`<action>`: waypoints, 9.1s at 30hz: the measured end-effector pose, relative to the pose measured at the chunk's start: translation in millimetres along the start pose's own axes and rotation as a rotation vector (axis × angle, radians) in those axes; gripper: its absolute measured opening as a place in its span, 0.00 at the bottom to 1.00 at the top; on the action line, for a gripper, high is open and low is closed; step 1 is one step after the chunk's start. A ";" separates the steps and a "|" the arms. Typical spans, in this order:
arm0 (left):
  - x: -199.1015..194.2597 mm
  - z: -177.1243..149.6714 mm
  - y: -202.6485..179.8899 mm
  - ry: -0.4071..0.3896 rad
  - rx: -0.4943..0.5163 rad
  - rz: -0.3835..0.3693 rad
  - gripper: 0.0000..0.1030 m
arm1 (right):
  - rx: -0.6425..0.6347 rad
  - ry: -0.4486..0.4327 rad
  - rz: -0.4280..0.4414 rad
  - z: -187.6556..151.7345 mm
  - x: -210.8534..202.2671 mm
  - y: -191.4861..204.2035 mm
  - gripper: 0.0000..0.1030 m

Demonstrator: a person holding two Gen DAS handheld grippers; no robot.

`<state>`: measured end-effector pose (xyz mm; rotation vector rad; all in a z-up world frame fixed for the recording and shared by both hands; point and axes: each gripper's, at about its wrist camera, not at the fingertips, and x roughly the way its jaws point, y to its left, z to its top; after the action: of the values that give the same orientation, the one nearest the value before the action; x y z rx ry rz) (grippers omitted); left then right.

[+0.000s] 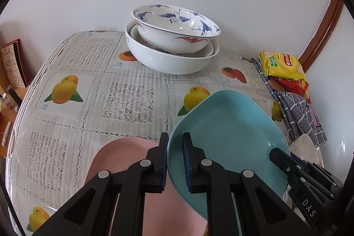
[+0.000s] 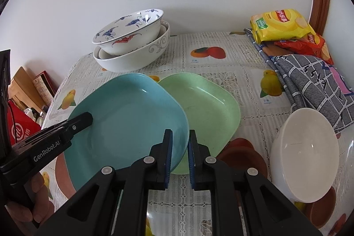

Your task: Organize plates and bowls

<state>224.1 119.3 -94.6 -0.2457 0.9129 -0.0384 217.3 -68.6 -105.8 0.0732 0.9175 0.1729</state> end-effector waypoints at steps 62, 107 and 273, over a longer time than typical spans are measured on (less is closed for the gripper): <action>-114.7 -47.0 -40.9 -0.100 -0.015 0.044 0.13 | -0.037 -0.137 0.044 -34.0 -117.3 -7.6 0.13; -71.5 -85.7 79.3 0.037 -0.214 0.181 0.13 | -0.189 0.067 0.126 -70.4 -22.4 88.0 0.13; -48.7 -13.9 -83.7 -0.038 0.009 0.060 0.16 | -0.045 -0.110 0.000 6.4 -68.9 -61.9 0.07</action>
<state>189.3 42.0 -45.8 -0.2098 0.8819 0.0176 188.6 -141.9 -56.3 0.0408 0.8033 0.1878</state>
